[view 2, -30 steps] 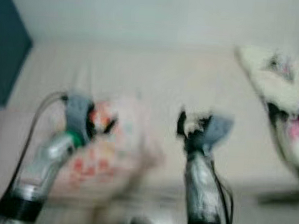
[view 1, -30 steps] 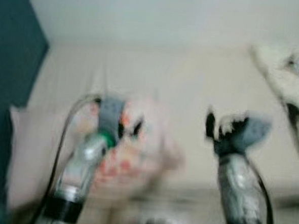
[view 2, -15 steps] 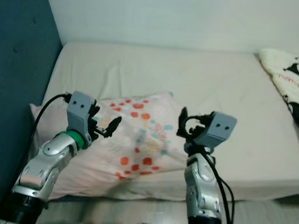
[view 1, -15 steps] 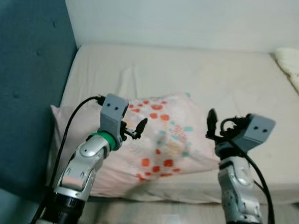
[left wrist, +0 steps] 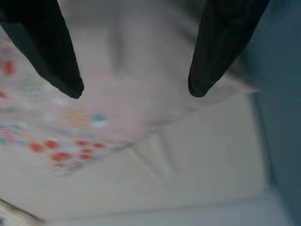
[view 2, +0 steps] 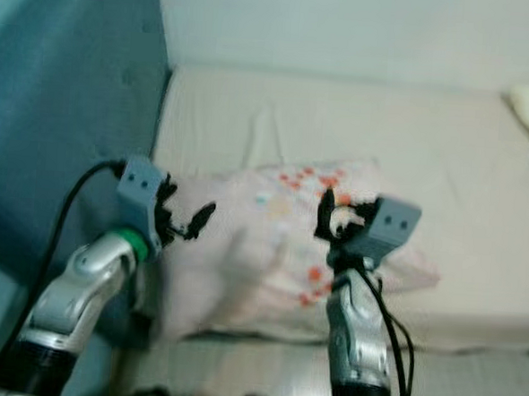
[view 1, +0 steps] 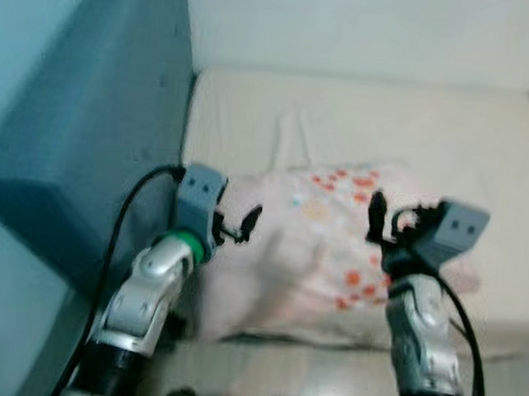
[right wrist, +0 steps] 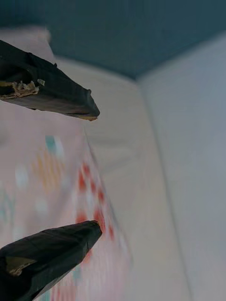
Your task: Clean up the room
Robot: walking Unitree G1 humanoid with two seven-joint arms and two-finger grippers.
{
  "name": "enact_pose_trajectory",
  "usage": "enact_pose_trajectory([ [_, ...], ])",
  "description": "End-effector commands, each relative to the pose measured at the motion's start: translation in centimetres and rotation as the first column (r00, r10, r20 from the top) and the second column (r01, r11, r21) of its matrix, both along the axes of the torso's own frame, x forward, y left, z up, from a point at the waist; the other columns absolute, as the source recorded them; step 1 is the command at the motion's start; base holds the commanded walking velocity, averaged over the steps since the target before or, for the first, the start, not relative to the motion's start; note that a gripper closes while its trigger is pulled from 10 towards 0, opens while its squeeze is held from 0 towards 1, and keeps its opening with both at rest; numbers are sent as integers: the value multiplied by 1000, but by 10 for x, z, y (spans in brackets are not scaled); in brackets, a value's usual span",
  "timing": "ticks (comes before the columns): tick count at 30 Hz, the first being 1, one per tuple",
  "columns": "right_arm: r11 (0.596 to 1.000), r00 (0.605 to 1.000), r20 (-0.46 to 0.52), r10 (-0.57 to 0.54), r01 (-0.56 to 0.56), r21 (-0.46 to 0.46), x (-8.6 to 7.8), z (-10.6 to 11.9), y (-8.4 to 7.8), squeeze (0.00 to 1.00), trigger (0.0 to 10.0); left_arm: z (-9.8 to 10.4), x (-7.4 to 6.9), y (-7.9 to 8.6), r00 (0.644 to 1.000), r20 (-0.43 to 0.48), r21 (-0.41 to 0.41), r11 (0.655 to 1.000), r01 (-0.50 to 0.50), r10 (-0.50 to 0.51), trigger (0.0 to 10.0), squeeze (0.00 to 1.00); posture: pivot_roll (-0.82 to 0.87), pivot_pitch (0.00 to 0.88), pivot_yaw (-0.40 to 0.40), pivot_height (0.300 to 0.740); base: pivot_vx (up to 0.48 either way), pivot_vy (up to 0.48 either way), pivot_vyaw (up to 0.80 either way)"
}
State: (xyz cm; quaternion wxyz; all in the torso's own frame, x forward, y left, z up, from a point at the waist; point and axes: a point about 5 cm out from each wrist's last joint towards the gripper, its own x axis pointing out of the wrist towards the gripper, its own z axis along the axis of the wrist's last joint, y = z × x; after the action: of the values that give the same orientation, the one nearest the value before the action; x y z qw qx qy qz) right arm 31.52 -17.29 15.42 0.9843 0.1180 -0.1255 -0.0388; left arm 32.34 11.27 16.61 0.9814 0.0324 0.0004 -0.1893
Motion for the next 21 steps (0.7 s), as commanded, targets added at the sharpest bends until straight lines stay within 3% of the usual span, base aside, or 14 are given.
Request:
enact_pose_trajectory([
  [1,1000,999,-24,-24,23,-7,-2,-6,-7,0,10000,-6,-3,-3,1000,-22,-3,1000,12,-12,10000,0,44,149,20,739,0,0,0],
  [21,1000,999,-28,-24,24,-9,-2,-6,-7,0,10000,-3,-3,-1,1000,19,2,1000,8,-8,10000,0,44,155,19,739,0,0,0],
])
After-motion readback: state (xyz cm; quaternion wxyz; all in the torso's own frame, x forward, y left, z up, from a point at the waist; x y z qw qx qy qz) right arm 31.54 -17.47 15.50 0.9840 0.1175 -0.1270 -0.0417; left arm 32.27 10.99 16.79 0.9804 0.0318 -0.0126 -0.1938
